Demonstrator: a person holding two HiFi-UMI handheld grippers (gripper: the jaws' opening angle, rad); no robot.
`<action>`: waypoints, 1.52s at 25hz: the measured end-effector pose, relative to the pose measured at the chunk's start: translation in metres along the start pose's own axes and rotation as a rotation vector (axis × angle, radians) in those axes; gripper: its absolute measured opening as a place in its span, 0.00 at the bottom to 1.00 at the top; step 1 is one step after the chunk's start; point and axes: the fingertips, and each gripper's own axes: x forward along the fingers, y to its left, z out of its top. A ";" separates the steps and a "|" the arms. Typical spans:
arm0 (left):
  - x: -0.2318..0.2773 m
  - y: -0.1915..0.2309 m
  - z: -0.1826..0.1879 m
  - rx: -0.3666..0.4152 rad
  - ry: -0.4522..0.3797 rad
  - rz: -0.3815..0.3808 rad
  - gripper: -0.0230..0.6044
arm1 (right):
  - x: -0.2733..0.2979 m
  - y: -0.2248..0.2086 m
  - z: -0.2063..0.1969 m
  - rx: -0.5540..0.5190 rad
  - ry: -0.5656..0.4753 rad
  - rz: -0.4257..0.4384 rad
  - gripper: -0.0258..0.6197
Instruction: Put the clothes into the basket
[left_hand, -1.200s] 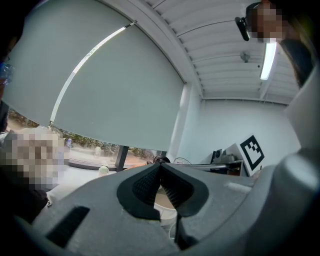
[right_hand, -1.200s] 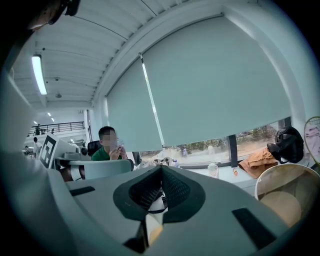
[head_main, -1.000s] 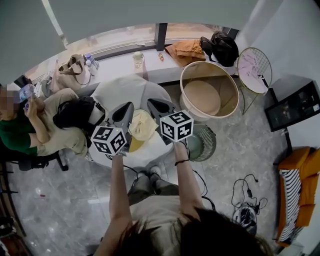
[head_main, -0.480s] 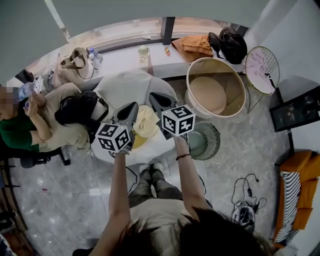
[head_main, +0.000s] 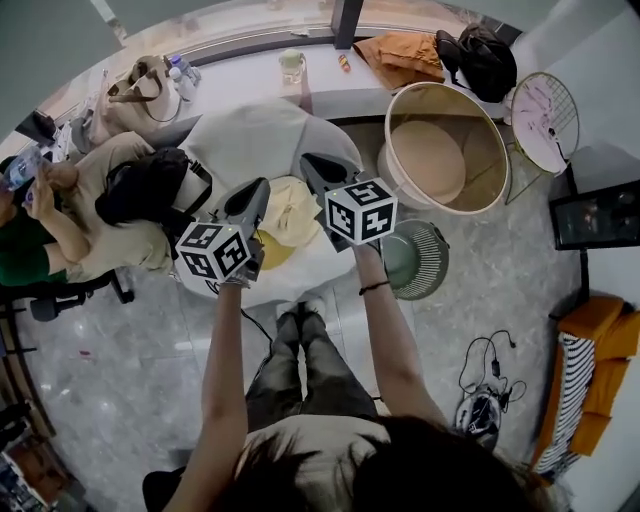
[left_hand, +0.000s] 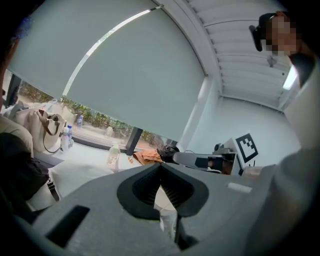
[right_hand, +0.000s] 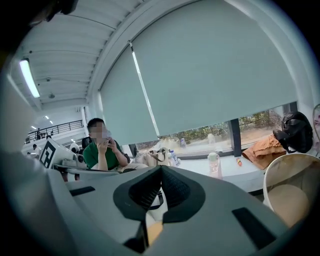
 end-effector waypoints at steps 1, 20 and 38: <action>0.002 0.003 -0.004 0.003 0.009 -0.001 0.05 | 0.002 -0.003 -0.003 0.008 -0.004 0.003 0.05; 0.031 0.066 -0.127 -0.077 0.106 0.009 0.05 | 0.042 -0.047 -0.138 0.119 0.103 -0.015 0.05; 0.047 0.121 -0.217 -0.084 0.178 -0.011 0.05 | 0.096 -0.068 -0.244 0.136 0.198 -0.009 0.05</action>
